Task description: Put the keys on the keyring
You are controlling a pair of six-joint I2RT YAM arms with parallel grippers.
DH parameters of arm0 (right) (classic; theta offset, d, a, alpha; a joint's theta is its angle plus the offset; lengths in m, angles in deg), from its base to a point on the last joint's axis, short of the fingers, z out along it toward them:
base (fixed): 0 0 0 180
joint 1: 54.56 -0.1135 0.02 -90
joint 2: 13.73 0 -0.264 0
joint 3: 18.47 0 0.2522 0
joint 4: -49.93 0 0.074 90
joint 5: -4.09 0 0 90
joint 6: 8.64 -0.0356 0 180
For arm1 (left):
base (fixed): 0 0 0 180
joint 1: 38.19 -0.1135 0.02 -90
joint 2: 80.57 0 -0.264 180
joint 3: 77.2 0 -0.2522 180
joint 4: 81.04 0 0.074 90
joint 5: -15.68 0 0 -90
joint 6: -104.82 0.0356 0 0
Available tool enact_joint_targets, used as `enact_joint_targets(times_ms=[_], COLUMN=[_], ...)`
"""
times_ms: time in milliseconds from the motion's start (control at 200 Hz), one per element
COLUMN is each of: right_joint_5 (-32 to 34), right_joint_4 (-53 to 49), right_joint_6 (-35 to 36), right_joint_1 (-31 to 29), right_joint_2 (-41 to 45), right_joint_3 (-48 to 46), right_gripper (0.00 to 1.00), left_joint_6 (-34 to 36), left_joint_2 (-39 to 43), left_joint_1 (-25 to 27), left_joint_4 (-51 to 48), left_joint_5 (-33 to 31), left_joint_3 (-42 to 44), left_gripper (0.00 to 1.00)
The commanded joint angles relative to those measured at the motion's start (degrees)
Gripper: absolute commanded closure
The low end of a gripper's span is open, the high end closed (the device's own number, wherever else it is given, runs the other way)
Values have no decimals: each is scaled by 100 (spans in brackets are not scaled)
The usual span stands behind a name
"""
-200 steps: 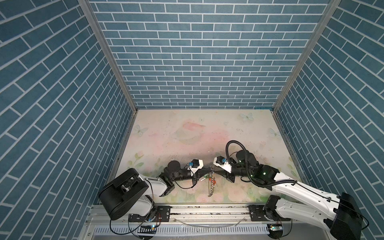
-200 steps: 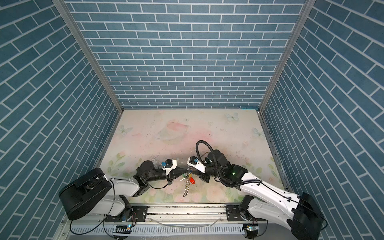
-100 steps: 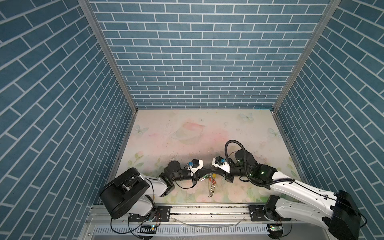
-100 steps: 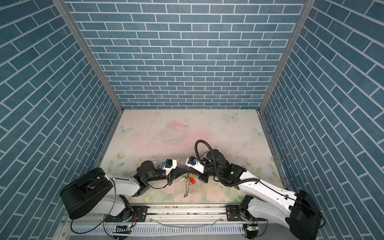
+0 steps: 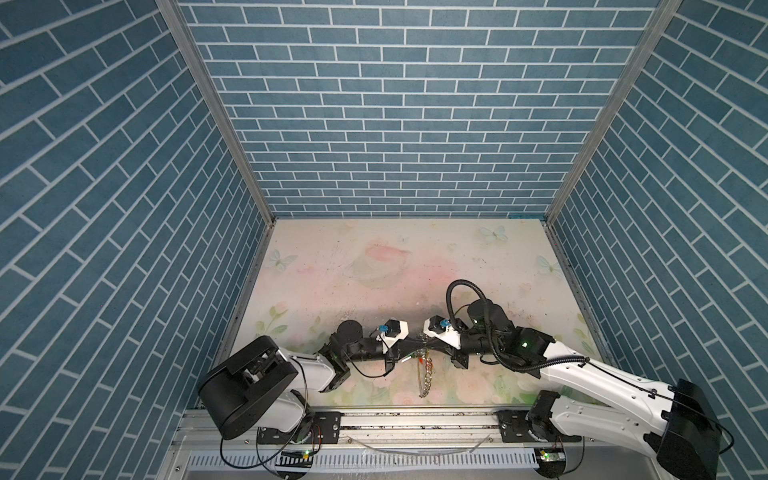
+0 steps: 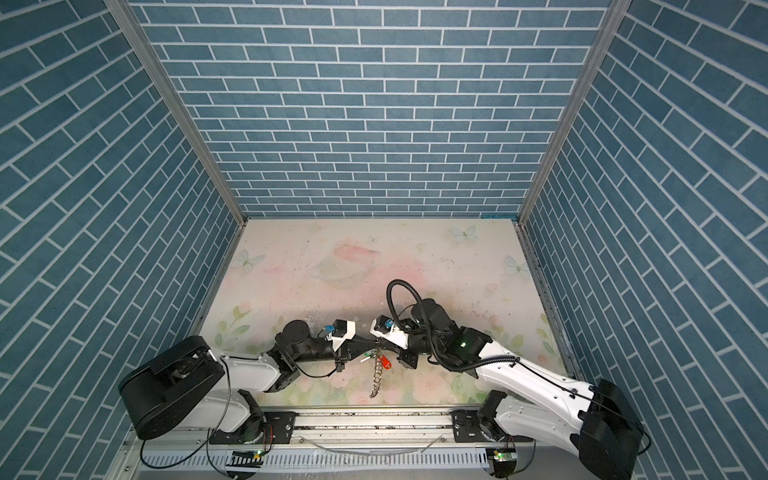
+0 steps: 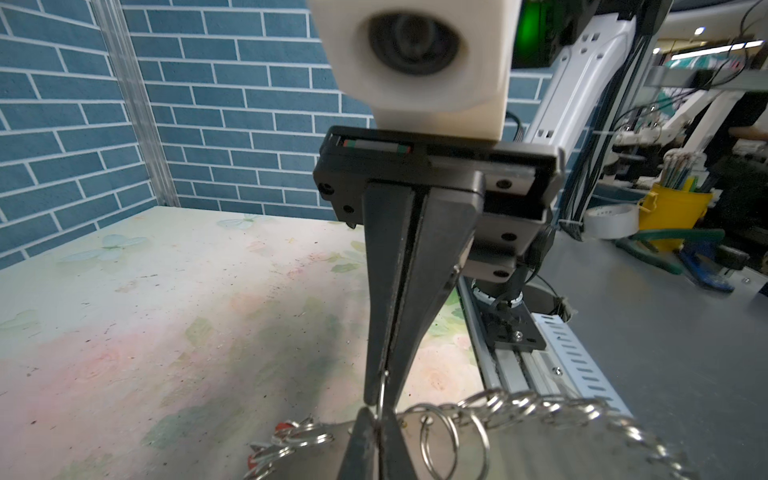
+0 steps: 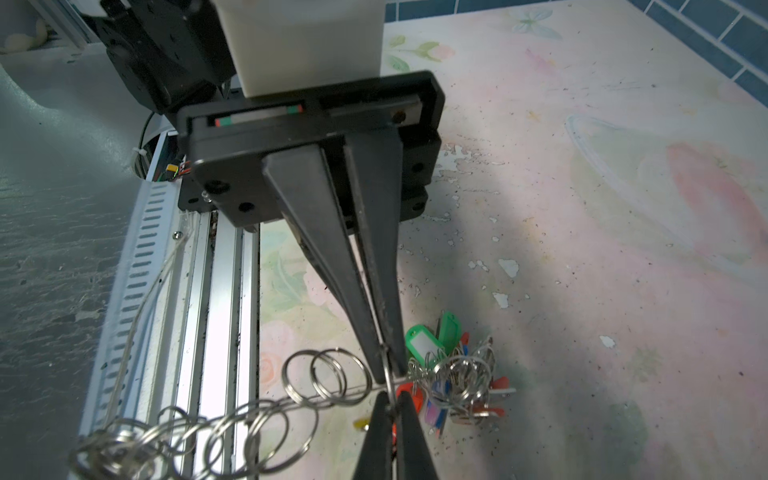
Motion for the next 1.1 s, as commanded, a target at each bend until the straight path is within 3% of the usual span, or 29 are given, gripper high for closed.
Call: enact_joint_targets(times_ms=[0,100,510,830,935,1095], right_joint_5=[42,74,-213,-322,-277,-13], right_joint_4=[-850,-1326,-1463,-1254,-1140,-696], right_joint_6=[379,545,751,726,695,390], right_joint_1=[-20,-27,-38,-42,-40,212], right_joint_2=[-148,-324,-843,-870,-781,-271], right_joint_3=[553,859,1435,1375,1256,707], right_gripper=[100,100,100,100,100,84], left_joint_6=[438,632,444,317,183,-24], left_joint_2=[416,587,469,302,246,127], left_joint_1=[-21,-10,5,5,5,5], left_joint_4=[-943,-1466,-1224,-995,-664,-128], left_joint_5=[-168,-213,209,256,123,-110], left_joint_3=[-226,-320,-336,-362,-278,-171], left_gripper=[83,82,79,98,100,100])
